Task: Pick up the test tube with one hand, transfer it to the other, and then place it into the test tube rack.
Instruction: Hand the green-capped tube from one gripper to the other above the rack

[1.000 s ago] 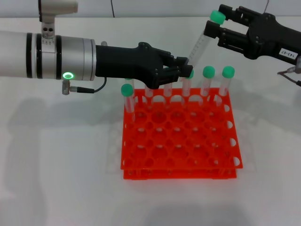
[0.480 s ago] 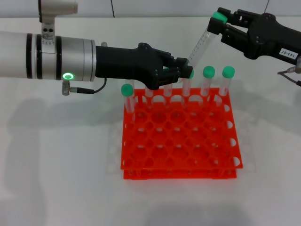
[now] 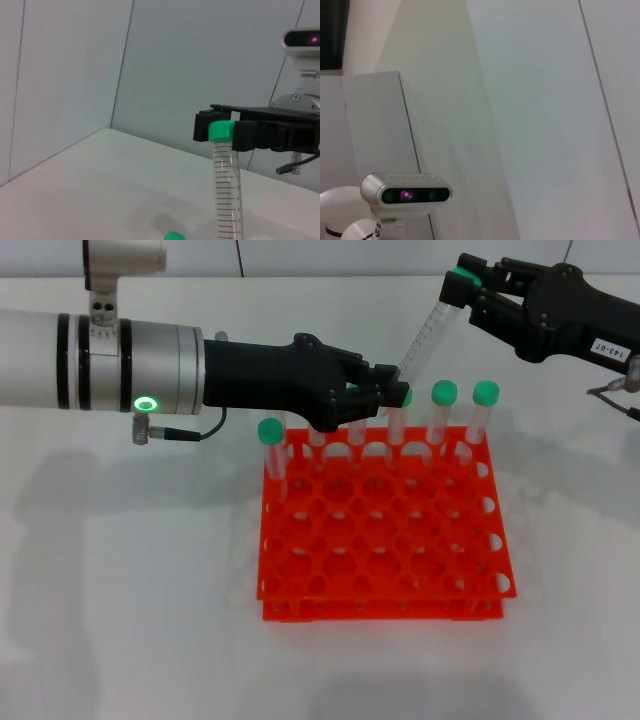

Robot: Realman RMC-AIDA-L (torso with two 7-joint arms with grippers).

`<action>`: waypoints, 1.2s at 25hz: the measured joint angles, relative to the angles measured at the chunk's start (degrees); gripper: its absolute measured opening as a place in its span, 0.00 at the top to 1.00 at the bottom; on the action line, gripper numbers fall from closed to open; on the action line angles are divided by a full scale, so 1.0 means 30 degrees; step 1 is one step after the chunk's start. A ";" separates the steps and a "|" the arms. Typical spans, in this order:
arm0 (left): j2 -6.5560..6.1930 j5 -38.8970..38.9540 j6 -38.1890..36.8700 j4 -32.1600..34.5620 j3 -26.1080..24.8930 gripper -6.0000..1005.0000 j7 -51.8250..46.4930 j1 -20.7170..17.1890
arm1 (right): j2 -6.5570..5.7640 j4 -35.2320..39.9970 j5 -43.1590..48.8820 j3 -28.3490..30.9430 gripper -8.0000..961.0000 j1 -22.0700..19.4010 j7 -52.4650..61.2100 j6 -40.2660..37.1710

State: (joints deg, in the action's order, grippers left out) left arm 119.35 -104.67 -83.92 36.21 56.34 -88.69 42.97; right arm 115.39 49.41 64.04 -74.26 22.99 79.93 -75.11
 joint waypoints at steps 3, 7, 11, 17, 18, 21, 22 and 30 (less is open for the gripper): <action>0.0001 -0.0002 0.0012 -0.0002 0.0001 0.78 0.0003 0.0006 | 0.0000 -0.0004 0.0016 -0.0002 0.69 0.0005 -0.0010 -0.0016; 0.0000 -0.0006 0.0025 -0.0002 -0.0001 0.78 0.0003 0.0027 | -0.0012 -0.0023 0.0019 -0.0001 0.71 0.0012 0.0014 -0.0010; -0.0001 -0.0013 -0.0006 -0.0004 -0.0003 0.78 0.0001 0.0071 | -0.0026 -0.0092 -0.0010 0.0005 0.71 0.0012 0.0019 -0.0045; -0.0002 -0.0017 -0.0018 -0.0005 -0.0002 0.78 0.0002 0.0087 | -0.0031 -0.0094 0.0022 0.0001 0.71 0.0012 -0.0012 -0.0094; 0.0000 -0.0020 -0.0011 -0.0005 -0.0002 0.78 0.0004 0.0086 | -0.0031 -0.0084 0.0060 0.0001 0.71 0.0011 -0.0015 -0.0095; 0.0000 -0.0021 0.0023 -0.0003 -0.0001 0.78 0.0004 0.0089 | -0.0031 -0.0027 0.0156 -0.0002 0.71 0.0011 -0.0015 -0.0078; -0.0001 -0.0021 0.0034 -0.0002 0.0000 0.78 0.0004 0.0089 | -0.0031 -0.0013 0.0166 -0.0002 0.71 0.0011 -0.0013 -0.0073; 0.0001 0.0040 0.0030 0.0002 -0.0002 0.78 -0.0011 0.0044 | -0.0030 0.0052 0.0242 -0.0006 0.71 0.0043 0.0004 -0.0010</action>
State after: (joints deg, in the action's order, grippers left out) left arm 119.35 -104.55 -83.83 36.21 56.34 -88.72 43.10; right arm 115.31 49.57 64.76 -74.27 23.12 79.94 -75.14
